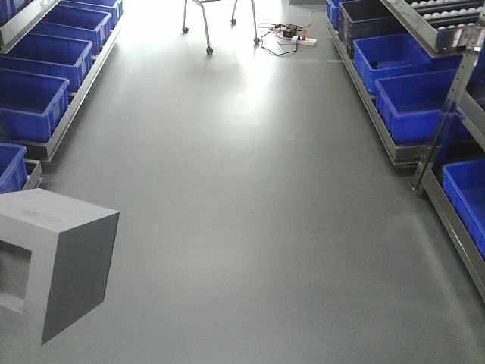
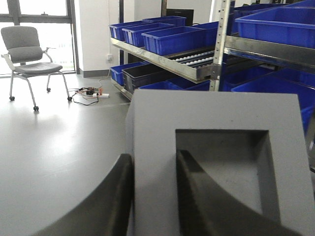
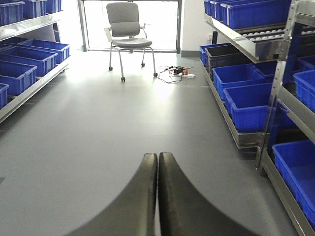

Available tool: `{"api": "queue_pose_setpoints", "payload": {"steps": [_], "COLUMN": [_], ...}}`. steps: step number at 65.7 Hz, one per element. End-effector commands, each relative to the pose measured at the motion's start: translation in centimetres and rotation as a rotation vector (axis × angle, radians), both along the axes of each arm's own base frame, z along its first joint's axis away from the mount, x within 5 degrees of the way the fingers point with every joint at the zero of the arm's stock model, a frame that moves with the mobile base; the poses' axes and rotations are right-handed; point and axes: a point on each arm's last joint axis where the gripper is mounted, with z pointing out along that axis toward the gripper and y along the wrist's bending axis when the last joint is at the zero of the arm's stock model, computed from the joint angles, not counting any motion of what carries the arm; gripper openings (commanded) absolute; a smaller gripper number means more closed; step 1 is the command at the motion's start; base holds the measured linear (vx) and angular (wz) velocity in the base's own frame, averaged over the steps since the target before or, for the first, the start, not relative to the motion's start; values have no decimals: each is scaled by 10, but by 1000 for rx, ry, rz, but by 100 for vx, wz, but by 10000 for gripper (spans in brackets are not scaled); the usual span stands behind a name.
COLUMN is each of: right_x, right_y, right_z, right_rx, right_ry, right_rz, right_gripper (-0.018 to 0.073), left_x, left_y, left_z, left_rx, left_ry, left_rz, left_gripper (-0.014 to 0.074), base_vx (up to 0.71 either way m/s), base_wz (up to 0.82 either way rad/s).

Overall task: Sort gray base to blue bin
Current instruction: 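Carry the gray block down the aisle between blue bin shelves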

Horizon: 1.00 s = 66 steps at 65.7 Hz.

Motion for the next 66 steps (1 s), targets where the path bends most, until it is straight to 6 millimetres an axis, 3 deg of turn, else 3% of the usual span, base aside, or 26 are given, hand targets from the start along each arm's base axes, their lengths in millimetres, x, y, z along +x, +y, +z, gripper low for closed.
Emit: {"api": "queue_pose_setpoints", "payload": {"steps": [1,66], "right_x": [0,0], "right_y": [0,0], "right_z": [2,2], "right_rx": [-11,-11], "right_ry": [-71,-71], "right_rz": [0,0], "right_gripper": [-9,-9], "left_x": [0,0], "left_y": [1,1], "left_z": [19,19], "left_rx": [-67,-67], "left_ry": [-107,-107], "left_rz": [9,9], "left_gripper": [-6,-6], "base_vx": [46,43], "base_wz": [6,3]}}
